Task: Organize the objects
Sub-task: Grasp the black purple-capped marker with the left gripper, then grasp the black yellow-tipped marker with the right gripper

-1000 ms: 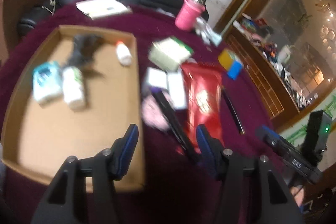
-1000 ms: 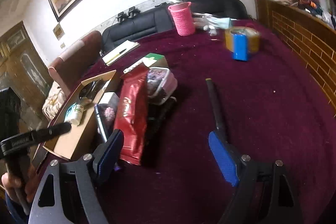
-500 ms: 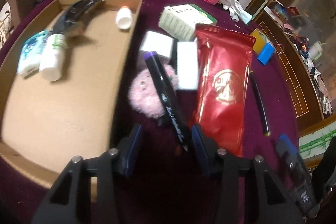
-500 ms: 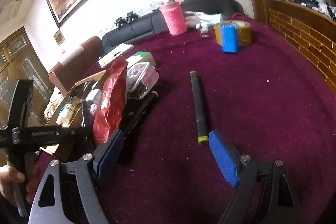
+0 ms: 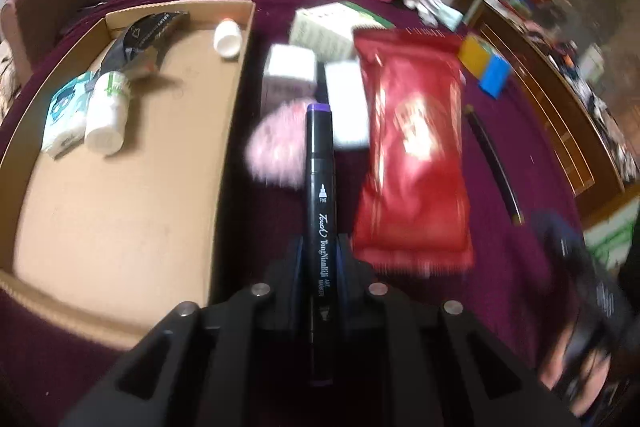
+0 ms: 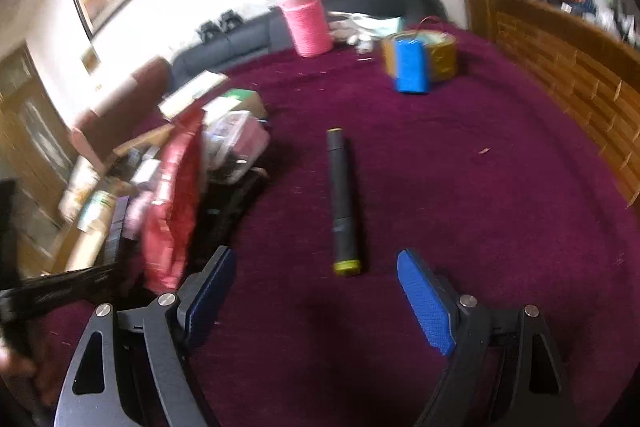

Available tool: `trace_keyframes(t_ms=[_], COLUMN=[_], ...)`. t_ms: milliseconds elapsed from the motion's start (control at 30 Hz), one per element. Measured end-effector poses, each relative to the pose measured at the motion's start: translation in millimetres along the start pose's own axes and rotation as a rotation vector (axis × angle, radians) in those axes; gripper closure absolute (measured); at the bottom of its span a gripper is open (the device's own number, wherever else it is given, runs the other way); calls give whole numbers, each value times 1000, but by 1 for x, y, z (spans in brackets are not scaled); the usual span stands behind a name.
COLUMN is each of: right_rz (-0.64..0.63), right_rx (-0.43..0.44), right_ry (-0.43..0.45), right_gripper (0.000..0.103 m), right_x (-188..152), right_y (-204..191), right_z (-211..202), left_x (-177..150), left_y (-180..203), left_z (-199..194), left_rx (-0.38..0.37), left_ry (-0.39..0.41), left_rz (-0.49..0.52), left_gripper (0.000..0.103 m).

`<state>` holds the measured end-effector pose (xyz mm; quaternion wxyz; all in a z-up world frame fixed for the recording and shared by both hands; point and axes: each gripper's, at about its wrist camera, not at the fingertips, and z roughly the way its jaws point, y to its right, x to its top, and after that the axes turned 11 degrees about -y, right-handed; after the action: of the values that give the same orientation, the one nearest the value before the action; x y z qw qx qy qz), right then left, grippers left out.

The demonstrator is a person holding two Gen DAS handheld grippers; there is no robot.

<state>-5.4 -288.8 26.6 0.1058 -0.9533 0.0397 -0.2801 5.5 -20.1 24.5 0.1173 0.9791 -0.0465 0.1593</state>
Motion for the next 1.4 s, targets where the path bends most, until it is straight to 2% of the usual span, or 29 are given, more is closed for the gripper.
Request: trace_keyframes(t_ms=[67,167,233,333,467,567,700,900,967,1000,1067,1100,1133,1167,1200,1267,1333,1400], right_rz=[-16,-16,-47,-87,-159,-129,-61,-147,-172,-171,-148,-161,-176,-168,-149,-70,-18,-27], right_rx=[-67,-126,-110,-96,-171,-94,-59,-228,-249,-226,-146,-149,-136,-128,-123,-18,60,70], right_ry=[-56,-99,-156,-158,-206,-237,-262,-290,-306,-310,-281,-265,-240,-221,-208,-187,-154,-135], right_gripper=[16,9,9,9,9,9,9,10,12,18,23,31,39,59,72,85,85,85], right_x=[12,32,47,57,67,78,87,82,79,77,73,70,67,64,64,60,54,50], right_y=[1,4,0,-7,-18,-11,-1,-21,-23,-20,-12,-12,-11,-9,-4,13,28,28], right_z=[1,2,8,9,23,35,48,71,79,80,76,74,70,66,64,55,51,48], left_x=[-13,-25,-28,-30,-31,-31,-31,-31,-30,-30,-30,-30,-30,-30,-30,-29,-27,-24], left_y=[0,-6,-8,-6,-6,-7,-5,0,1,2,2,2,3,5,5,6,5,4], left_z=[-5,-2,0,1,0,1,1,1,2,2,2,2,2,2,2,2,3,4], left_rx=[16,-21,-27,-19,-23,-28,-20,18,25,27,30,33,38,45,46,42,33,29], left_ry=[3,-18,-7,-1,4,6,11,17,18,19,20,20,22,25,28,30,24,16], left_rz=[30,34,36,51,55,55,57,75,78,80,81,81,84,90,92,89,77,68], left_gripper=[89,89,89,89,89,89,89,89,89,89,89,89,89,89,89,89,89,89])
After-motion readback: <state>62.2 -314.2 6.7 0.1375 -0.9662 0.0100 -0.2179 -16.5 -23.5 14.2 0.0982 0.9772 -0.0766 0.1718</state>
